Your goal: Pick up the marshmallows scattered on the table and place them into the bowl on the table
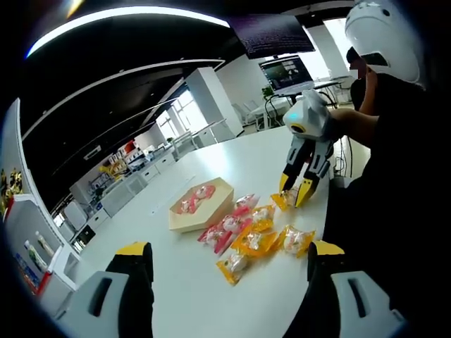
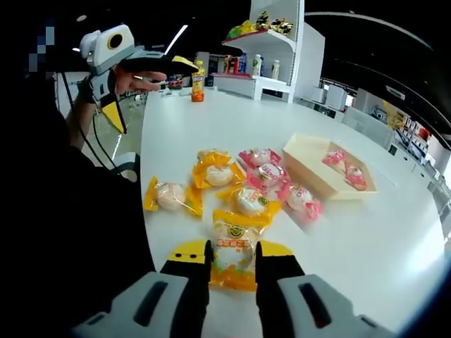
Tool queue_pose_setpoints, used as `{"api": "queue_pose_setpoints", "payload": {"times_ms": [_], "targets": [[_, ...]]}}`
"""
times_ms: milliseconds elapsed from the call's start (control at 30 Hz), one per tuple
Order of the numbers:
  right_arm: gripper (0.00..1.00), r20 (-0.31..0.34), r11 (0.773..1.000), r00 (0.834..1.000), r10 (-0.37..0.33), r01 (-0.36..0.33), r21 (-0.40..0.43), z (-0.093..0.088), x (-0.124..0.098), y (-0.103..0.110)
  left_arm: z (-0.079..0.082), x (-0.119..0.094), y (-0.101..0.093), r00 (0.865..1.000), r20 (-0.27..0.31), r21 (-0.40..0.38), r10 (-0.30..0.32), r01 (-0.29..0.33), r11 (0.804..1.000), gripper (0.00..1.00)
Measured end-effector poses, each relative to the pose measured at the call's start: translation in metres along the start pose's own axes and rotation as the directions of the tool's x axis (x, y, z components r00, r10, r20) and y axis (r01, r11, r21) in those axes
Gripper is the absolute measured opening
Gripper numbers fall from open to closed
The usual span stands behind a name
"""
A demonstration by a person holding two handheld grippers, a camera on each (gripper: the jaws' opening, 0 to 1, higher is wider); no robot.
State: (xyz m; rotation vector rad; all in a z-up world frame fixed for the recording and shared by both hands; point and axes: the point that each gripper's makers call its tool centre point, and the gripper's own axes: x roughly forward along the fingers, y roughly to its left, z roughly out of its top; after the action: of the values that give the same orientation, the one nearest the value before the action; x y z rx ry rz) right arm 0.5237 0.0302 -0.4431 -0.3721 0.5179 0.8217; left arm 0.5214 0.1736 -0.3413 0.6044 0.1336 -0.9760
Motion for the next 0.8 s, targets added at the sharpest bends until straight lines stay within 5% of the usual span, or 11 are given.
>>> {"api": "queue_pose_setpoints", "payload": {"times_ms": [500,800], "targets": [[0.20,0.032,1.000,0.999,-0.007,0.006,0.022,0.010,-0.011,-0.006,-0.001,-0.002,0.002,1.000,-0.005,0.000,0.004,-0.004,1.000,0.89],[0.19,0.080,0.995,0.993,-0.090,0.087,0.041,0.024,-0.039,-0.031,-0.002,-0.002,0.003,1.000,-0.006,-0.001,0.006,-0.006,1.000,0.89]]}}
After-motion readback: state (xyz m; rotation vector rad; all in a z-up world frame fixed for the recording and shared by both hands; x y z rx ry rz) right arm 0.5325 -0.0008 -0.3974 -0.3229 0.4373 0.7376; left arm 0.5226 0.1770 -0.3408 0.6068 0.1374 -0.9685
